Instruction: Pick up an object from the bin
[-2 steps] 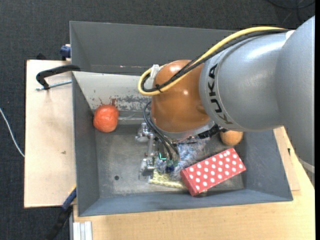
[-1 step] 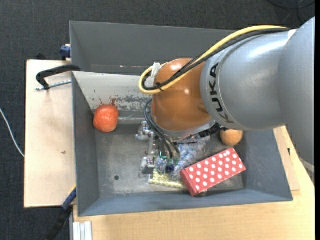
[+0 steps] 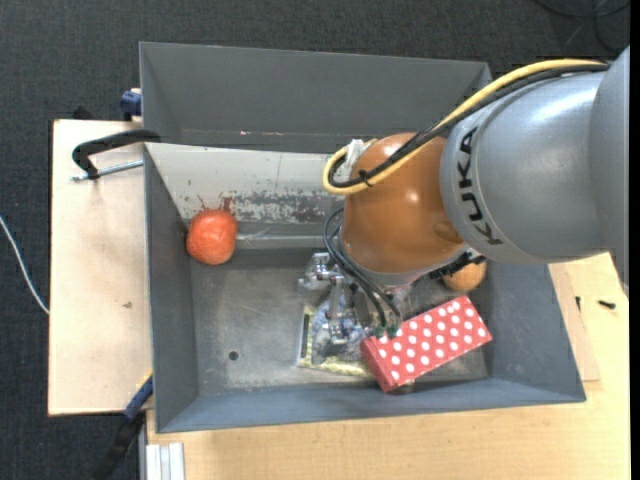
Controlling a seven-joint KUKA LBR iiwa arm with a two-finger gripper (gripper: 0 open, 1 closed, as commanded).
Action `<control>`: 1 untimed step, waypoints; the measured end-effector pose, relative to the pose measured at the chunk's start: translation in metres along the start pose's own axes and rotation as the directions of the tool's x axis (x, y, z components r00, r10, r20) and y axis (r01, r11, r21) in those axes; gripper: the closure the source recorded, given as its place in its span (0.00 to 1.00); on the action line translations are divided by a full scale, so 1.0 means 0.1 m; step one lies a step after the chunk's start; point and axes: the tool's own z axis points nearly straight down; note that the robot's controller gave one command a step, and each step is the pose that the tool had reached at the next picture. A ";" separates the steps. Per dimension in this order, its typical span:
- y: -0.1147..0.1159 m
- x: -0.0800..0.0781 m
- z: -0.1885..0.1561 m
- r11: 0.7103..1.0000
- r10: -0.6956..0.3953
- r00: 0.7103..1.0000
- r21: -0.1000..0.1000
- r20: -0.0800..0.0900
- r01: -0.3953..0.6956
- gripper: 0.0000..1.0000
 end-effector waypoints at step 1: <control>-0.35 -0.13 -0.07 0.997 0.073 0.997 0.001 0.002 -0.073 0.00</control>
Offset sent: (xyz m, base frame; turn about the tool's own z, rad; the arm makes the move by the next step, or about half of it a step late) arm 0.0417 -0.0477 -0.0737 -0.0582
